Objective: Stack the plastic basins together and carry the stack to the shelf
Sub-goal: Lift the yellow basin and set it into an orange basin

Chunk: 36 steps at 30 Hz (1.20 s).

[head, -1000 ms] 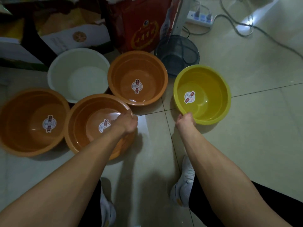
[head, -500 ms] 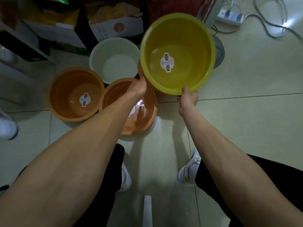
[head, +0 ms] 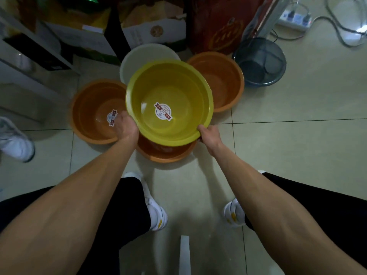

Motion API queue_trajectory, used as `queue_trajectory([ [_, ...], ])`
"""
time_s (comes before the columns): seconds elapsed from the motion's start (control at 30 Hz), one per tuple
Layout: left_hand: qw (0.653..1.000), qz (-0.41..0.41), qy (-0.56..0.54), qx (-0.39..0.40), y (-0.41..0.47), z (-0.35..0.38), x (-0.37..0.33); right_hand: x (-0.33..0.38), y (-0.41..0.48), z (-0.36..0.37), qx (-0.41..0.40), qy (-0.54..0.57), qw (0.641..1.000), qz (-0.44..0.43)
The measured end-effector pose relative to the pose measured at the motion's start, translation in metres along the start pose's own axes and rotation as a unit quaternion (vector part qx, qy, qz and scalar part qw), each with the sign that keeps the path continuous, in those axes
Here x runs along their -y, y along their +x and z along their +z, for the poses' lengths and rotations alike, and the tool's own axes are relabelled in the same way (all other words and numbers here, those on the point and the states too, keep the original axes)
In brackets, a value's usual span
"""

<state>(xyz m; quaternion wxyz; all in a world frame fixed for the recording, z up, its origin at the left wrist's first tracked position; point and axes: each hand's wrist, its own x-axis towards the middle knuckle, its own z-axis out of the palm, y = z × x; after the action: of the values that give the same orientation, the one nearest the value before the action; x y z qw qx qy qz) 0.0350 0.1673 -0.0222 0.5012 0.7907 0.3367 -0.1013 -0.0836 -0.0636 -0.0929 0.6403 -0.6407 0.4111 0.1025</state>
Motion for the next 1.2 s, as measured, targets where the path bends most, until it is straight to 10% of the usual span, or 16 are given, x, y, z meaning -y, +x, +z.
queue_trajectory([
  [0.33, 0.997, -0.036, 0.009, -0.063, -0.027, -0.009, 0.061, -0.034, 0.018, 0.002, 0.026, -0.066, 0.998, 0.005],
  [0.67, 0.958, -0.272, 0.021, 0.089, -0.001, -0.013, 0.098, -0.037, 0.010, -0.008, 0.012, -0.058, 0.998, 0.006],
  [1.0, 0.936, -0.294, -0.018, 0.190, 0.005, -0.006, 0.108, -0.016, -0.018, -0.026, -0.004, 0.021, 1.000, 0.005],
  [1.2, 0.969, -0.182, -0.118, 0.113, -0.017, 0.002, 0.057, 0.000, -0.032, -0.034, -0.013, 0.025, 0.999, -0.018],
])
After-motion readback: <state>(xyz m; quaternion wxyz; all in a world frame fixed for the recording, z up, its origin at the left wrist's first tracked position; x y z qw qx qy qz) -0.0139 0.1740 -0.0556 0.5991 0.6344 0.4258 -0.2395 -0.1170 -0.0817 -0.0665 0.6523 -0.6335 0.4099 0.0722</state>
